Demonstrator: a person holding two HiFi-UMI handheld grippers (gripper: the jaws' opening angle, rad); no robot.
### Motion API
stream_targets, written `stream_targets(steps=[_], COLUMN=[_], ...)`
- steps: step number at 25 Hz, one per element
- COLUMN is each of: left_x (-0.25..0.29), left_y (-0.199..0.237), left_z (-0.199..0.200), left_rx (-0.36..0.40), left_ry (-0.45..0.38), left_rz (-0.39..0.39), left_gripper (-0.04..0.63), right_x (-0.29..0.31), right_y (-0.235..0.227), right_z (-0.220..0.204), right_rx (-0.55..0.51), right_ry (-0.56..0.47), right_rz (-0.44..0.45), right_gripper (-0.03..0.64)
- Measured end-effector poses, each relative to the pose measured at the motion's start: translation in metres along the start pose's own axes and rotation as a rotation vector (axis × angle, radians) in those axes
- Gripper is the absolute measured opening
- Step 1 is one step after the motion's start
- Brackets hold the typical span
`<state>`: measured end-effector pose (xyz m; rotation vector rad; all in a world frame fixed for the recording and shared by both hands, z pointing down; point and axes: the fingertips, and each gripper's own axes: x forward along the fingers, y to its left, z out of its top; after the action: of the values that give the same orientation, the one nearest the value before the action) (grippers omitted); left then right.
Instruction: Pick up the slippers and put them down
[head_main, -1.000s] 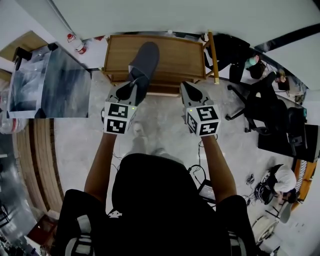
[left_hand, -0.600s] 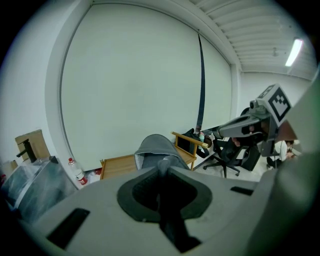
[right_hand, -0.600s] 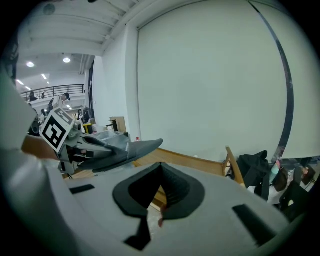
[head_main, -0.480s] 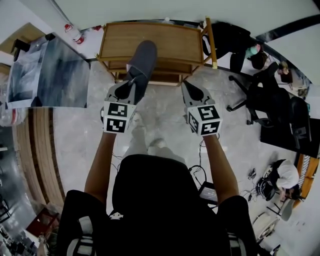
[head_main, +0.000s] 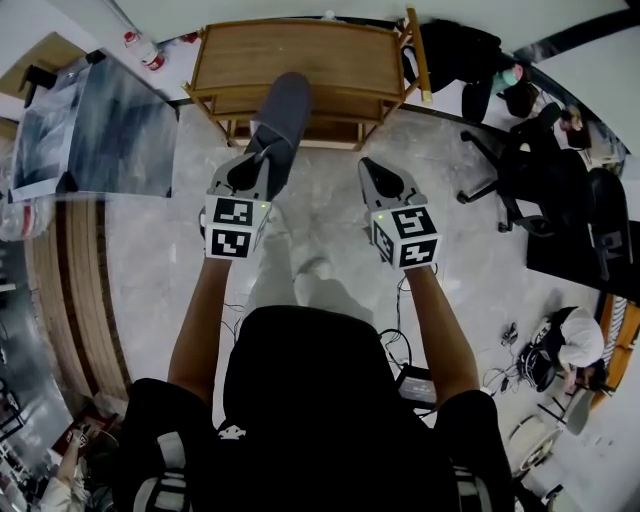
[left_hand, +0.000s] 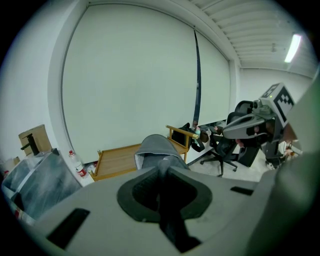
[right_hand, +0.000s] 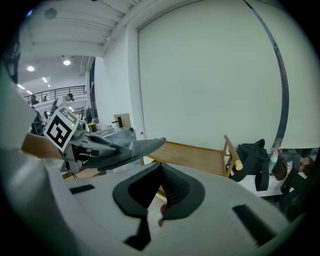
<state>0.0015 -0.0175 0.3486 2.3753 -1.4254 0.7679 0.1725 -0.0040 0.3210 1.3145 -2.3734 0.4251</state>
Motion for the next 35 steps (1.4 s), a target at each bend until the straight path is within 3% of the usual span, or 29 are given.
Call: stream_targets(steps=[12, 19, 26, 35], left_x=[0.028, 0.076, 0.130, 0.201], left_y=[-0.019, -0.009, 0.001, 0.011], left_z=[-0.043, -0.080, -0.148, -0.254], left_rx=[0.012, 0.038, 0.051, 0.045], left_ry=[0.066, 0.117, 0.139, 0.190], left_rz=[-0.031, -0.063, -0.115, -0.120], left_gripper=[0.023, 0.023, 0.023, 0.023], right_x=[0.004, 0.050, 0.111, 0.176], right_y=[-0.005, -0.023, -0.032, -0.039], right_z=[-0.054, -0.091, -0.152, -0.254], right_rx=[0.028, 0.093, 0.100, 0.106], right_ry=[0.064, 0.091, 0.133, 0.171], right_rz=[0.011, 0.001, -0.009, -0.007], right_gripper=[-0.003, -0.002, -0.002, -0.003])
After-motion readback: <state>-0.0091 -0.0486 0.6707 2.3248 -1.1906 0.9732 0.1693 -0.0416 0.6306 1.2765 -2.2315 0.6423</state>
